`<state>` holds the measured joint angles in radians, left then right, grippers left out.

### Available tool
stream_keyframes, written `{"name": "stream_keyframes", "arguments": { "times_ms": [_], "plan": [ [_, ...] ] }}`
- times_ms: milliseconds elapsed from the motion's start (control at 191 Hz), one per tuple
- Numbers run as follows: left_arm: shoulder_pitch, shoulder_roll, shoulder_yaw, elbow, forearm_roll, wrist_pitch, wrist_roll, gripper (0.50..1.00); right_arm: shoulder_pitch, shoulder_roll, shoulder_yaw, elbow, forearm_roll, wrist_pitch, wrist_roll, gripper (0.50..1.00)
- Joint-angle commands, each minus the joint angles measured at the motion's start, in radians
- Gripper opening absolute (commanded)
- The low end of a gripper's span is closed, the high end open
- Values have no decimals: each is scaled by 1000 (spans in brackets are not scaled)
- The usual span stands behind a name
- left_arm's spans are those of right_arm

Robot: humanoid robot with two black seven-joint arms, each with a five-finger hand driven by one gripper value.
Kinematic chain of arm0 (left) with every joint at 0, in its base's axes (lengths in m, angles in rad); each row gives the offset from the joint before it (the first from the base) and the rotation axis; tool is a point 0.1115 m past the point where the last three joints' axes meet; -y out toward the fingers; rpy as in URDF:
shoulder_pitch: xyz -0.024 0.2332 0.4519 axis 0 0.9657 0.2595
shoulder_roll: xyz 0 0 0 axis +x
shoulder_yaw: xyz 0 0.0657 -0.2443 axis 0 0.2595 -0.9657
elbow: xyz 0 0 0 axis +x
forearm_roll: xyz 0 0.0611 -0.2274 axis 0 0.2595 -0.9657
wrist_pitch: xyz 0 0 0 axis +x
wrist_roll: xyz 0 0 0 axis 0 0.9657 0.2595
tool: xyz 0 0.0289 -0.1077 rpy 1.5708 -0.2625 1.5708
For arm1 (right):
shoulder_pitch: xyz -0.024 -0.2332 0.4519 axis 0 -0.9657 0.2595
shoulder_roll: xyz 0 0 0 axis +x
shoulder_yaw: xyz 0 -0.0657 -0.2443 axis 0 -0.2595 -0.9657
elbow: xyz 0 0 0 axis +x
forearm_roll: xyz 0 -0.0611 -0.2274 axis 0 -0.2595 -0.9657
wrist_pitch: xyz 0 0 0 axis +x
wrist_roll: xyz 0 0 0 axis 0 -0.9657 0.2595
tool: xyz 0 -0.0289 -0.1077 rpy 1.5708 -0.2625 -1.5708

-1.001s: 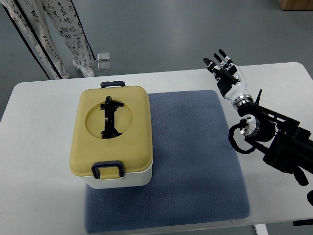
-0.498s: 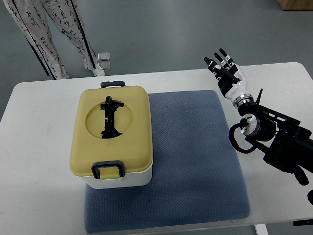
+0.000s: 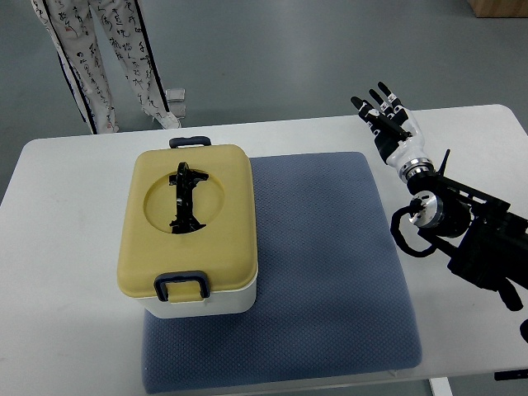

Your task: Open white storage box with right hand

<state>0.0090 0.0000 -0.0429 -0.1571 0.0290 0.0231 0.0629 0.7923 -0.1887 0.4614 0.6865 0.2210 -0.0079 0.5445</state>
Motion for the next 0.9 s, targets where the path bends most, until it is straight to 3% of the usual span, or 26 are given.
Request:
{"name": "stream_keyframes", "arguments": {
  "times_ms": [0,723,896],
  "plan": [
    [0,0,0,1,0,0,0,1000,4,-8,-3,-2,-2,2,-2,930],
    [0,0,0,1,0,0,0,1000,24,-9,-20,-2,-2,-4,-2,930],
    [0,0,0,-1,0,0,0,1000,47,-23,-26,-2,-97,8,-2,930]
  ]
}}
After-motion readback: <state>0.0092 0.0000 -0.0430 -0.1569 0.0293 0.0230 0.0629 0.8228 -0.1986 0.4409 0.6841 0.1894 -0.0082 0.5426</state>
